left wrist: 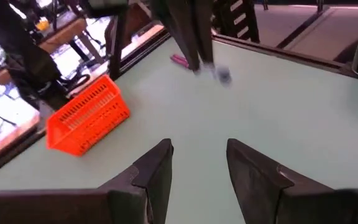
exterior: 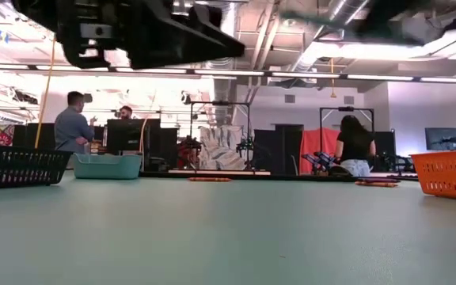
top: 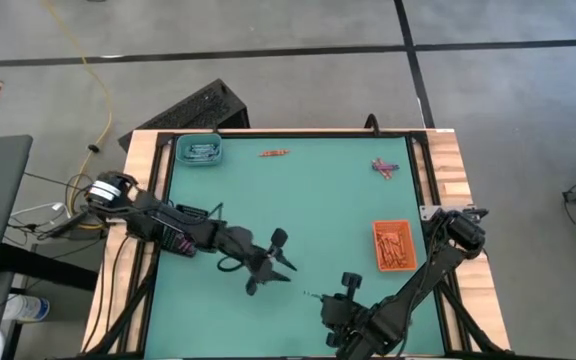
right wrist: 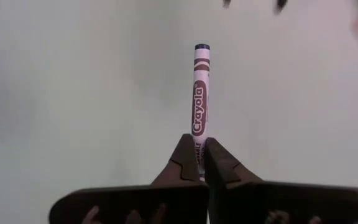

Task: Sort crayons
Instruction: Put the blue crayon into the green bin

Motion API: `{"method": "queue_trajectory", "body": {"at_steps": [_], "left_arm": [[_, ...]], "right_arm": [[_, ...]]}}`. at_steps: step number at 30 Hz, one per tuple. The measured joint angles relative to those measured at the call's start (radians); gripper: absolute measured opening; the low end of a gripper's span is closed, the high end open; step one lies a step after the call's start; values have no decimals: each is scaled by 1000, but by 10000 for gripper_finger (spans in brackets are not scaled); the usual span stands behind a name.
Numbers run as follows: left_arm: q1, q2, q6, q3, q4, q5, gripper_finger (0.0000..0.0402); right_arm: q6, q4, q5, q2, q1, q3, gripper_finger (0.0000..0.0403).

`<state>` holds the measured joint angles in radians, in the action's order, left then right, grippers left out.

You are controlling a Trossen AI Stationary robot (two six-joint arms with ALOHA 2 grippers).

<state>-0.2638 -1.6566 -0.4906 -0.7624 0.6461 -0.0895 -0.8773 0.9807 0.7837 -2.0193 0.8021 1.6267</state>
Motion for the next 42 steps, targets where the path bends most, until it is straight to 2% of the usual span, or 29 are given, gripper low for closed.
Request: {"method": "queue_trajectory", "body": {"at_steps": [7, 10, 16, 28, 34, 37, 42], "left_arm": [[3, 97, -41, 133, 253, -3, 141], [3, 115, -44, 163, 399, -44, 141], [-2, 123, -60, 163, 487, -122, 141], [-38, 123, -132, 131, 589, -107, 141], [-45, 122, -145, 131, 603, -111, 139], [-45, 122, -142, 131, 605, -112, 123], [-45, 122, -147, 131, 611, -134, 59]], "right_arm": [[185, 7, 181, 2, -2, 109, 0], [259, 4, 254, 3, -10, 147, 0], [386, -9, 369, 3, -41, 210, 0], [745, -275, 373, 3, -109, 235, 0], [856, -367, 372, 3, -124, 235, 0], [877, -388, 371, 3, -126, 235, 0], [877, -391, 369, 3, -127, 235, 0]]}}
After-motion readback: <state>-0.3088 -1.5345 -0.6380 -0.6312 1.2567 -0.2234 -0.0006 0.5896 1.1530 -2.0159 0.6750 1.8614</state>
